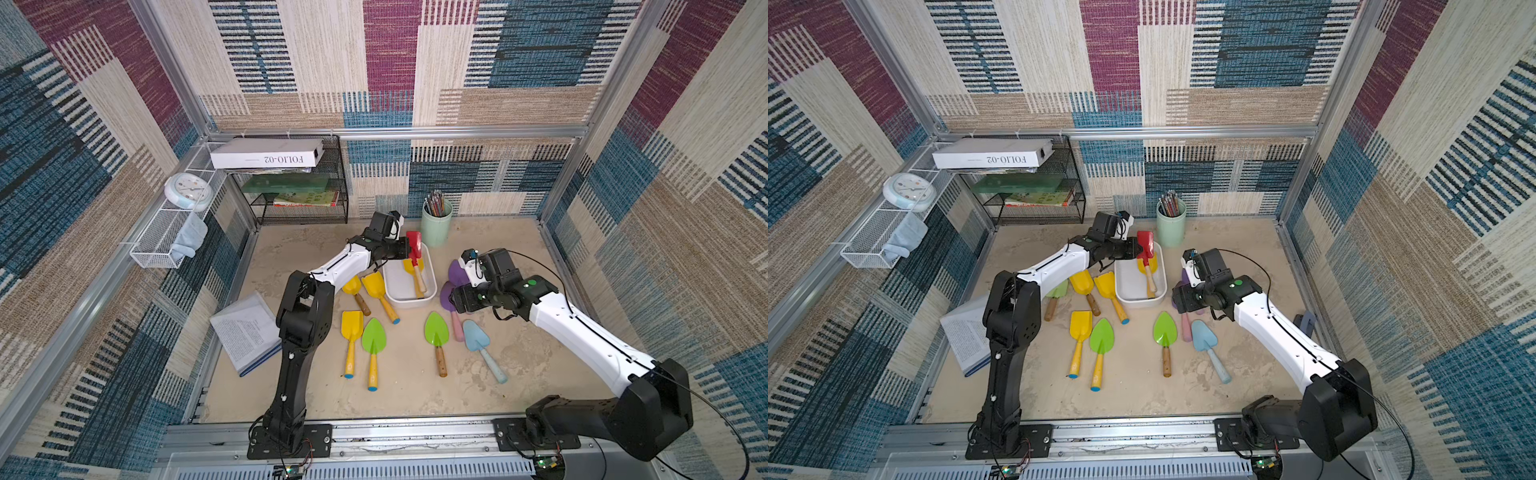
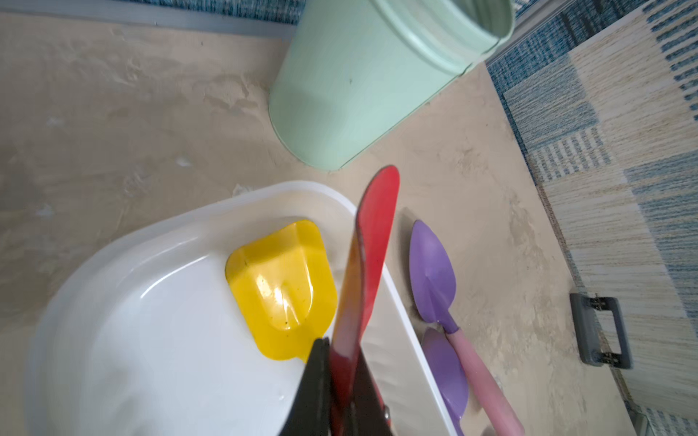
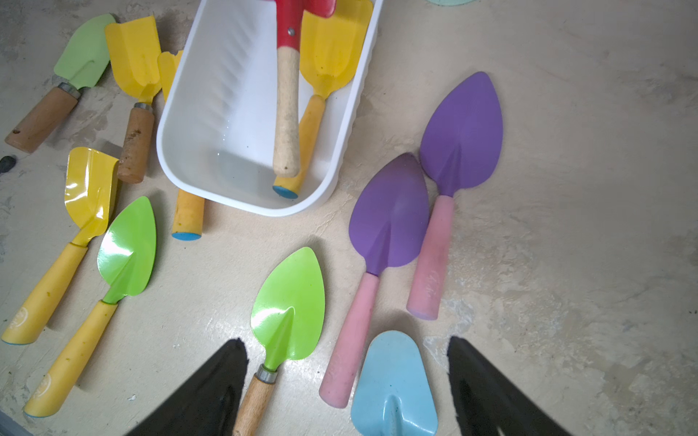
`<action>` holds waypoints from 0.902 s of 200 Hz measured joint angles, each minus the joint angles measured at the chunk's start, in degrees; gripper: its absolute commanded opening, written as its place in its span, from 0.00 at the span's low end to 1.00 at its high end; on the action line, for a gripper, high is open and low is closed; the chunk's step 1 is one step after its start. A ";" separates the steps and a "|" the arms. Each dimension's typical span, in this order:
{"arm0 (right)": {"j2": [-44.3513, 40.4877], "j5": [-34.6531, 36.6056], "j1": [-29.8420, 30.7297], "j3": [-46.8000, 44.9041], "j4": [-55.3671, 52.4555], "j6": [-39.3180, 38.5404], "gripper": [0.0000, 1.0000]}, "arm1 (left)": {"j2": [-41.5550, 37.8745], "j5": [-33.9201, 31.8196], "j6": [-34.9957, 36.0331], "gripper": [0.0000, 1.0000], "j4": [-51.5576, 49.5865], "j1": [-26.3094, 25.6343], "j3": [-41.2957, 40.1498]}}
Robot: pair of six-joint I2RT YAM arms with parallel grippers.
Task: Put the shovel into the storage box
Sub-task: Place the shovel in the storage box.
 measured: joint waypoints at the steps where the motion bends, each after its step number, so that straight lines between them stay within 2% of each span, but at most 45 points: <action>1: 0.00 0.00 0.00 0.00 0.00 0.00 0.87 | 0.02 0.02 -0.07 0.00 0.02 0.00 -0.07; 133: 1.38 -0.42 0.00 0.09 0.07 -0.04 0.87 | 5.03 1.38 -2.34 0.00 0.46 -0.92 0.31; 157: 1.66 -0.70 0.00 0.13 0.07 -0.07 0.87 | 6.01 1.27 -2.36 0.12 -0.26 -0.90 1.55; 180: 1.81 -0.83 0.00 0.13 0.09 -0.09 0.87 | 6.97 1.20 -2.36 0.14 -0.68 -0.90 2.45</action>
